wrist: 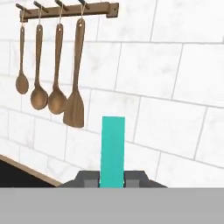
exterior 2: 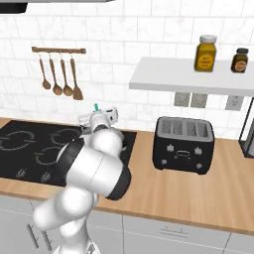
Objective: Put the corn and garlic in the pot. Retrieve the spatula and lightly stir the vegetables in the pot.
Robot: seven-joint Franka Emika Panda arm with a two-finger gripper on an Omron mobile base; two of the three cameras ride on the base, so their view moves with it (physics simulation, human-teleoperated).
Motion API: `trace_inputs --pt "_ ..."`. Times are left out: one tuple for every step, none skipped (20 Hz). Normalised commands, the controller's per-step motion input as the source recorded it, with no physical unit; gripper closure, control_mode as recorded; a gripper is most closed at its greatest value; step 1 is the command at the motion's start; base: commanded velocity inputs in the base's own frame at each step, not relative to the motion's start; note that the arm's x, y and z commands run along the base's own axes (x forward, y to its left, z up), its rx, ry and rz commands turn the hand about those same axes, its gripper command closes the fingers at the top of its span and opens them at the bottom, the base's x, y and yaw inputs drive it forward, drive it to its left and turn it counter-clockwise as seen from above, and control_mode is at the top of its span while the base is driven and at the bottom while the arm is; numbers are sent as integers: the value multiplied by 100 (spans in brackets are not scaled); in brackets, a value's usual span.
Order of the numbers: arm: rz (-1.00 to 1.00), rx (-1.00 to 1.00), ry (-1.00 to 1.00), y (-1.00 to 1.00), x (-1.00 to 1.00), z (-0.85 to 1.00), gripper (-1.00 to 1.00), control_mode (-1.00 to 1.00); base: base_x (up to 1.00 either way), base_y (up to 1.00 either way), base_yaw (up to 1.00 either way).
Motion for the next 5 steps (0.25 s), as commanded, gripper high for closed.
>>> trace_inputs --pt "0 1 0 -5 -43 61 100 -100 0 0 0" --pt "0 2 0 -1 -43 57 100 -100 0 0 0" --pt "0 4 5 0 -42 41 100 -100 0 0 0" --pt "0 5 11 0 -42 24 100 -100 0 0 0" --pt "0 6 13 0 -35 14 100 -100 0 0 0"
